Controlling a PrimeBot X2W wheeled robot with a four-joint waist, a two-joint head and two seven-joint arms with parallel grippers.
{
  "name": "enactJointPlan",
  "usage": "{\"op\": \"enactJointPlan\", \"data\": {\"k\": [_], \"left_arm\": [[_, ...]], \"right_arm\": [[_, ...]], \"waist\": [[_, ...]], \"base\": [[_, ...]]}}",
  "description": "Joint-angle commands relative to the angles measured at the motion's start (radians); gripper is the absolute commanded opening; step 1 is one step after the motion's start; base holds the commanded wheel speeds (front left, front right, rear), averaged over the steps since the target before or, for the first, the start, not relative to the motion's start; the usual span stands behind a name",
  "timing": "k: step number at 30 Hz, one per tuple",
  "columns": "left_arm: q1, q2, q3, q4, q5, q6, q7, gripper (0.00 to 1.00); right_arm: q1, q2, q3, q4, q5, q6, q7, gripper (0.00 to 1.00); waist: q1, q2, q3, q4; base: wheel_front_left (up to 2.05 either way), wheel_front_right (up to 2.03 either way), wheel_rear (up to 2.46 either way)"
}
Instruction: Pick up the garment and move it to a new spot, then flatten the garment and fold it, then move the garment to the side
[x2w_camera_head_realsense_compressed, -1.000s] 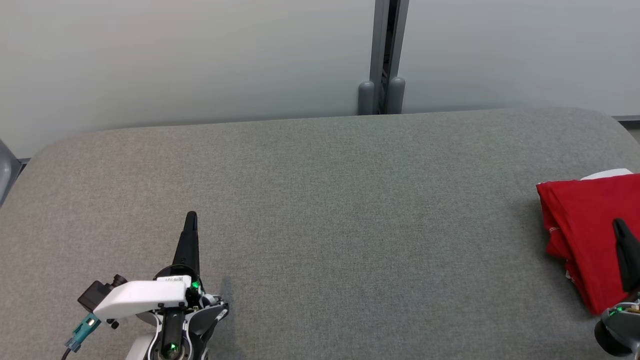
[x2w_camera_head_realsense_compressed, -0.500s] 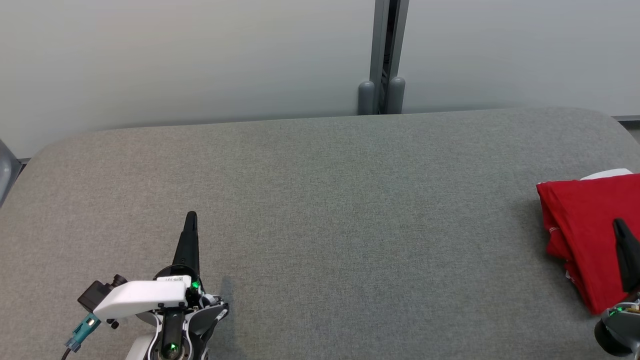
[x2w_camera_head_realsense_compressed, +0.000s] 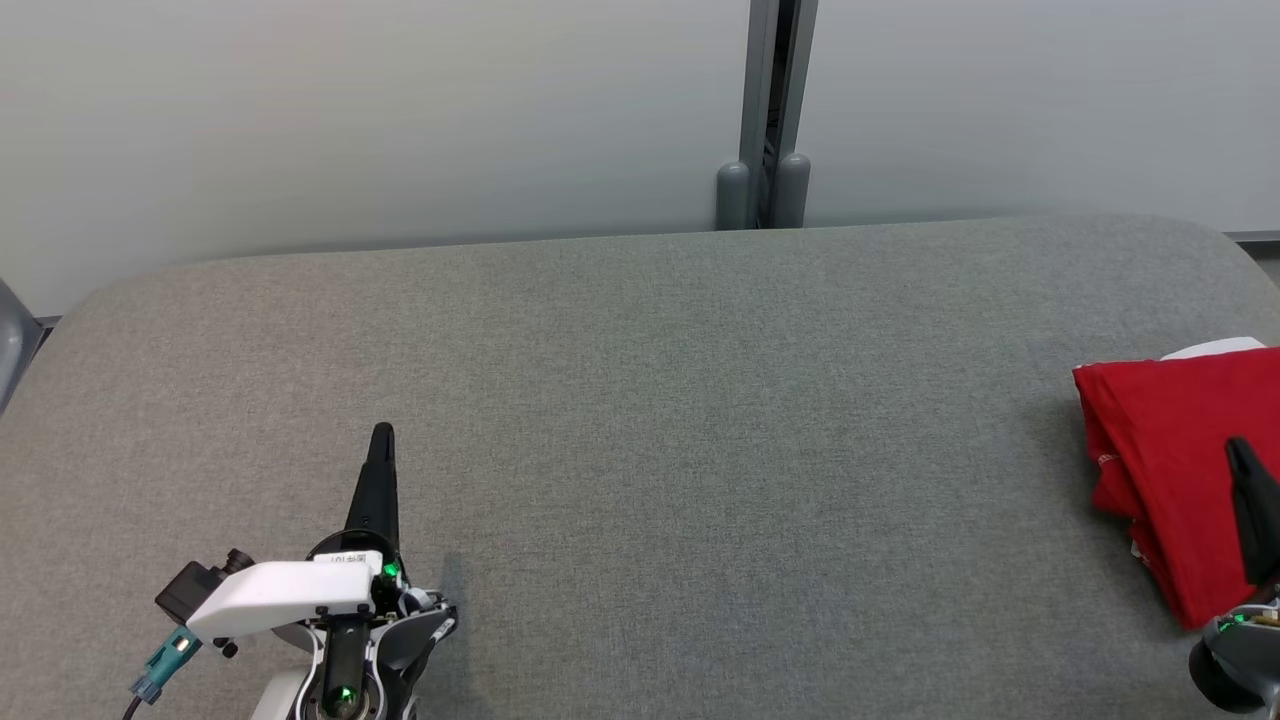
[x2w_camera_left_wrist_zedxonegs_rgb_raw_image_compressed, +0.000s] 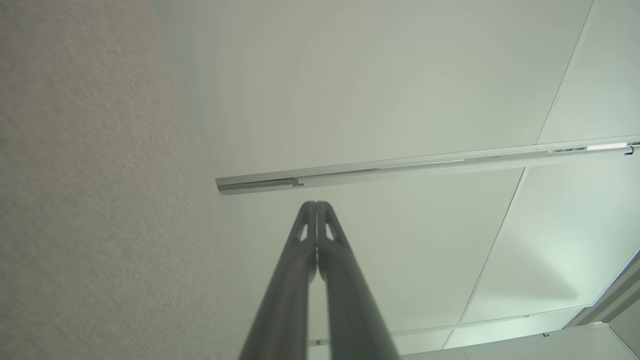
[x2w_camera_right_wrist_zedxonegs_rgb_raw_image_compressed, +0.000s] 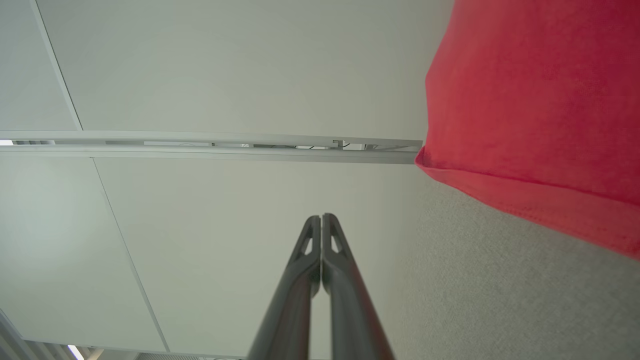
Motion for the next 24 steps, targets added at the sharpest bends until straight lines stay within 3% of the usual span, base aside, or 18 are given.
{"op": "enactJointPlan", "data": {"k": [1, 24], "left_arm": [[-0.012, 0.003, 0.004, 0.0, 0.002, -0.006, -0.002, 0.0], [-0.012, 0.003, 0.004, 0.0, 0.002, -0.006, -0.002, 0.0]], "right_arm": [[-0.009, -0.007, -0.003, 0.001, 0.001, 0.0, 0.005, 0.0], [-0.009, -0.007, -0.004, 0.001, 0.001, 0.0, 0.005, 0.0]], "waist": [[0.0, 0.0, 0.0, 0.0], [0.0, 0.0, 0.0, 0.0]], "base": [[0.0, 0.0, 0.0], [0.0, 0.0, 0.0]]}}
